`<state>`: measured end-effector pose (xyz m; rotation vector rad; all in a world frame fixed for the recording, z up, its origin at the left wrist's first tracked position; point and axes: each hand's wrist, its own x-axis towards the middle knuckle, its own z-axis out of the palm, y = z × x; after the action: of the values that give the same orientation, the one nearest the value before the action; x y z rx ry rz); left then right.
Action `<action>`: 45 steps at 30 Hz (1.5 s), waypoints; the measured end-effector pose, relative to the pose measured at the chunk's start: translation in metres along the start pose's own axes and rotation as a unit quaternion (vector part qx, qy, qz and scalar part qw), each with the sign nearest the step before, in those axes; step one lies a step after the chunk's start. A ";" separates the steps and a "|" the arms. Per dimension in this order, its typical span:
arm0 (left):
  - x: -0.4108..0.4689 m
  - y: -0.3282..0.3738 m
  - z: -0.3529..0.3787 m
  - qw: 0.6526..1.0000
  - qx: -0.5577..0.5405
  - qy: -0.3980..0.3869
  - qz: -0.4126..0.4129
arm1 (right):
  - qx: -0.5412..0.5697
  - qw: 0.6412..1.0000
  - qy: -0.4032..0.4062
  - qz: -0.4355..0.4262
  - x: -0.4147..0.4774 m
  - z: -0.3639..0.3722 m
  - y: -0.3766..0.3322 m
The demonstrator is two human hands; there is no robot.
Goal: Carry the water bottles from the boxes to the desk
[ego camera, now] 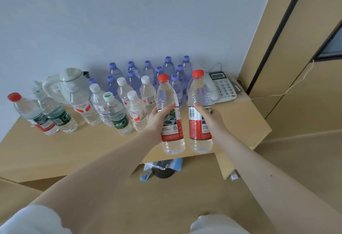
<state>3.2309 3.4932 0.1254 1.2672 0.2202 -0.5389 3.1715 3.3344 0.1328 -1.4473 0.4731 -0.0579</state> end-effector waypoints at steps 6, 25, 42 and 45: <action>0.015 -0.004 0.011 1.000 0.027 0.007 0.003 | 0.016 1.000 0.024 0.004 0.010 -0.009 -0.001; 0.092 -0.004 0.046 0.907 0.289 0.295 0.089 | -0.109 0.990 -0.033 -0.083 0.132 -0.031 0.021; 0.137 -0.021 0.052 0.905 0.256 0.338 0.043 | -0.127 0.987 -0.072 -0.066 0.181 -0.026 0.053; 0.141 -0.024 0.046 0.906 0.271 0.322 0.055 | -0.123 0.986 -0.084 -0.072 0.186 -0.024 0.059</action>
<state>3.3336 3.4080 0.0567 1.9712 0.5744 -0.0534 3.3179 3.2606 0.0241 -1.7122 0.2424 0.0078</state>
